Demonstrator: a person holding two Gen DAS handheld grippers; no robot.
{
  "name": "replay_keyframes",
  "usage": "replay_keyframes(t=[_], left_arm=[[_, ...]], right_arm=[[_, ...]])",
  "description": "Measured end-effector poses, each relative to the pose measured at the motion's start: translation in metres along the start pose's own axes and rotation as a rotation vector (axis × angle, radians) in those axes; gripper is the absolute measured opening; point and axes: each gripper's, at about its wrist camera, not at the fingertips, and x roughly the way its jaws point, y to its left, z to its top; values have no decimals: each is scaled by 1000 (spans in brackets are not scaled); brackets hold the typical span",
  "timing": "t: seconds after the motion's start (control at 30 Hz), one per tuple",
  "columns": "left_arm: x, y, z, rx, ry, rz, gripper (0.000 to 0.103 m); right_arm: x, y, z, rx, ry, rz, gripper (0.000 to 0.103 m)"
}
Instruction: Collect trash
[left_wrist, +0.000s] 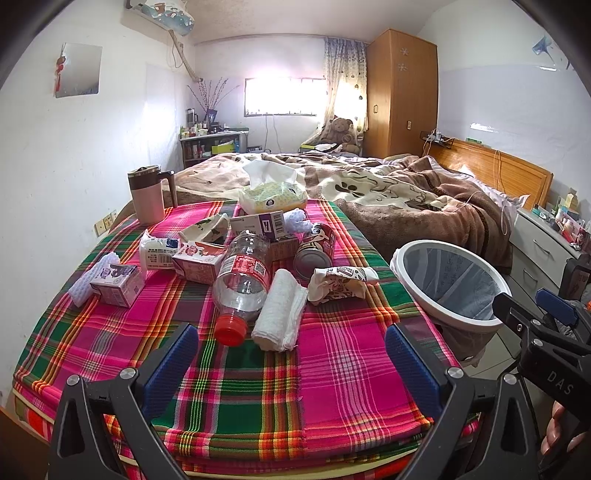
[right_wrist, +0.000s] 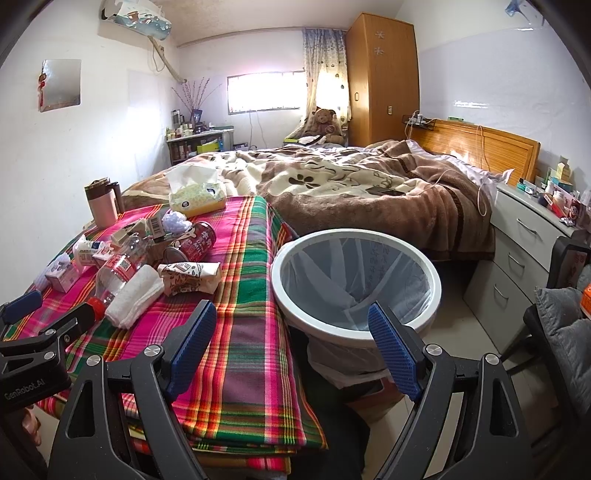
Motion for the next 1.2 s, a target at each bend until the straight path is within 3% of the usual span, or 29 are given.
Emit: replay_keyframes(t=[1.2], left_arm=[[-1, 2, 2, -6, -5, 1, 102]], right_arm=[[-1, 3, 0, -7, -1, 0, 86]])
